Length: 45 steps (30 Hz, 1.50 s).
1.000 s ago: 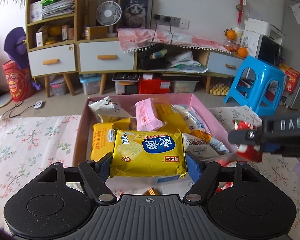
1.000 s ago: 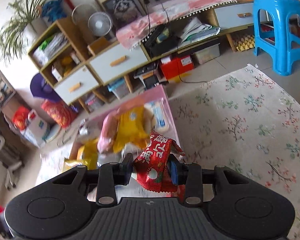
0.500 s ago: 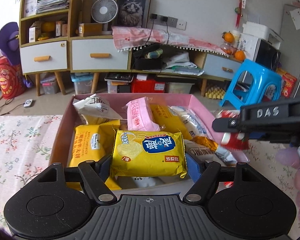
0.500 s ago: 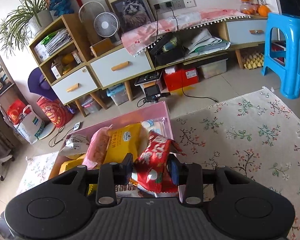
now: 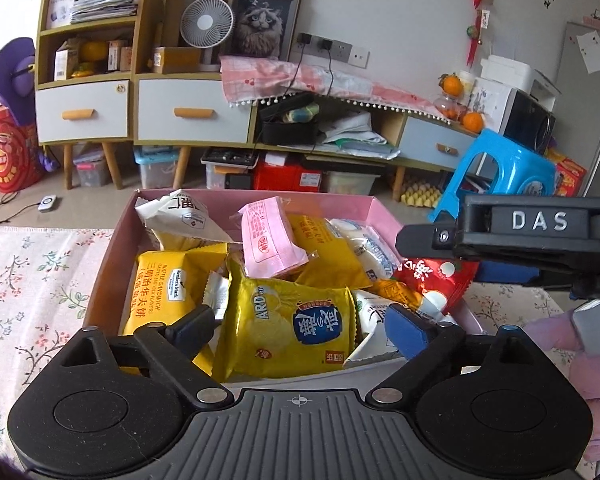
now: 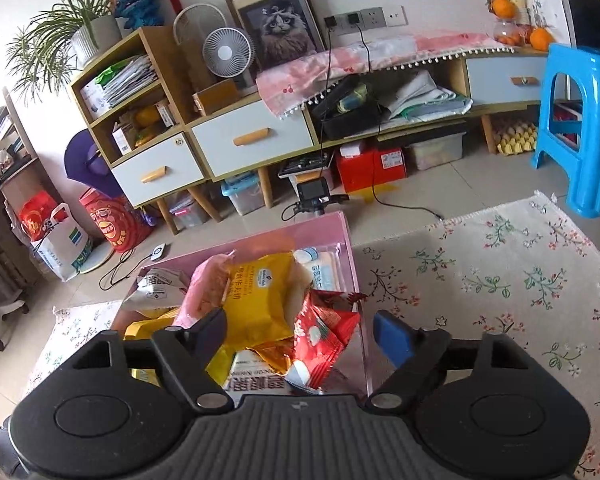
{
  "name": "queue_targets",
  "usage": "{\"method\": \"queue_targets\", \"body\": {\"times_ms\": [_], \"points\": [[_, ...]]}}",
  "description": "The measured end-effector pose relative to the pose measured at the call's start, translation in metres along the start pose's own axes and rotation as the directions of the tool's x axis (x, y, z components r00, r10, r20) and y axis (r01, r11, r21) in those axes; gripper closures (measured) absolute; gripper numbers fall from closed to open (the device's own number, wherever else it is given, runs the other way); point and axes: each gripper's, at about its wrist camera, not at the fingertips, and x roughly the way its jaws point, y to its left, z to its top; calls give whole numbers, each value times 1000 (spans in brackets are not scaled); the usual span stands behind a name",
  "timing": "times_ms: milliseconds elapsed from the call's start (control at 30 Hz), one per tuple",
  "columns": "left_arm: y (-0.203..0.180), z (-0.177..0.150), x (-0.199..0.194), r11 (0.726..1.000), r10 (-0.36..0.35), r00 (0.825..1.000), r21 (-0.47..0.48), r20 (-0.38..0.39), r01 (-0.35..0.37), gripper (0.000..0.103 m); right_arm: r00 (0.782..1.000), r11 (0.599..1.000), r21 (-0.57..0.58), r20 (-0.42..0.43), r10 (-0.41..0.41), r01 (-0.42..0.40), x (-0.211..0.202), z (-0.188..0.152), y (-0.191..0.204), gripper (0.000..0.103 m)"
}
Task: Organize snacks
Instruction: 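Carry both packs into the pink box and open both tools to release them, then withdraw both open tools from the box toward the gold bar and red pack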
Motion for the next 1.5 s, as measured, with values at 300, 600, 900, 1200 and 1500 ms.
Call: {"method": "queue_targets", "body": {"times_ms": [300,600,900,1200,1500], "points": [[5,4,-26,998,35,999,-46,-25,-36,5,1000,998,-56,4,-31,31,-23,-4,9,18],[14,3,-64,996,69,997,-47,-35,-70,5,998,991,-120,3,-57,57,-53,-13,21,13],[20,-2,-99,995,97,994,3,-55,-96,4,998,975,-212,-1,-67,66,-81,-29,40,9],[28,-18,-125,994,111,990,31,-86,-109,4,996,974,-212,-35,-86,77,-96,-48,43,9],[40,-47,-135,990,124,984,86,-124,-114,3,989,965,-246,-91,-113,88,-92,-79,32,9]]}}
